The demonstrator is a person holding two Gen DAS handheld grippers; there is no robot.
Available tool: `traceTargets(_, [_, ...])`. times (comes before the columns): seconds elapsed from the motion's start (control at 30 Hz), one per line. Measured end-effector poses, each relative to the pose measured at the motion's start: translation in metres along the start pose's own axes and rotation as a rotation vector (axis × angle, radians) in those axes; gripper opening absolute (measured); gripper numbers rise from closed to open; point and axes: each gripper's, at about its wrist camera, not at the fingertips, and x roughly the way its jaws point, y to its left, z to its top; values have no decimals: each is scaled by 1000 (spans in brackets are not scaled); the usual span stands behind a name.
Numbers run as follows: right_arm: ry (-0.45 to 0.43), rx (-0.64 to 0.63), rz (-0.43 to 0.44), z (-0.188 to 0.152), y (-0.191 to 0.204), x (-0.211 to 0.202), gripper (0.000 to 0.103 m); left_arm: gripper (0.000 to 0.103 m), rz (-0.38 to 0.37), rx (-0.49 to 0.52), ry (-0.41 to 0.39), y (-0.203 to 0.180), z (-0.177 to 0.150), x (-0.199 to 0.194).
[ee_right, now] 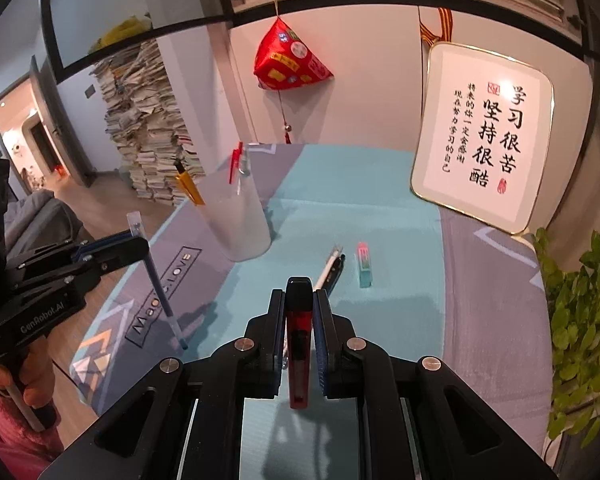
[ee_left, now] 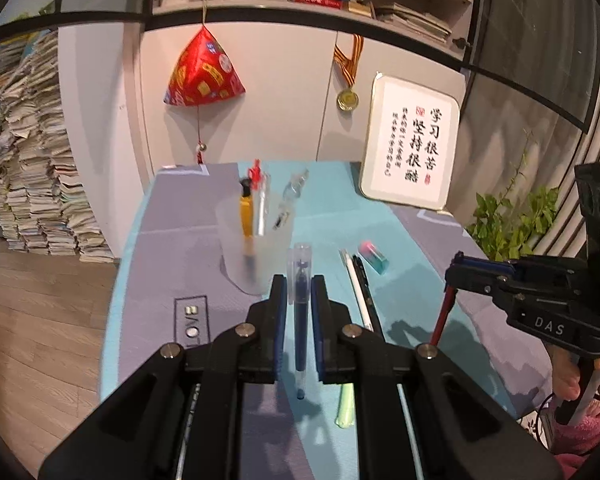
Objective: Organize stationery
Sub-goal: 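Lift the blue pen toward the cup with the left tool while the right tool lifts the box cutter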
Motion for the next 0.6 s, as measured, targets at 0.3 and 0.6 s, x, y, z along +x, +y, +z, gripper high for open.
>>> traceTargets(0.3, [0,5,-9,11,8,5,14,10,78,-4,-34,20,15,-4])
traceTargets(0.6, [-14,0,-1,40,21,18,14,10,128,-2,-98,36,45,-16])
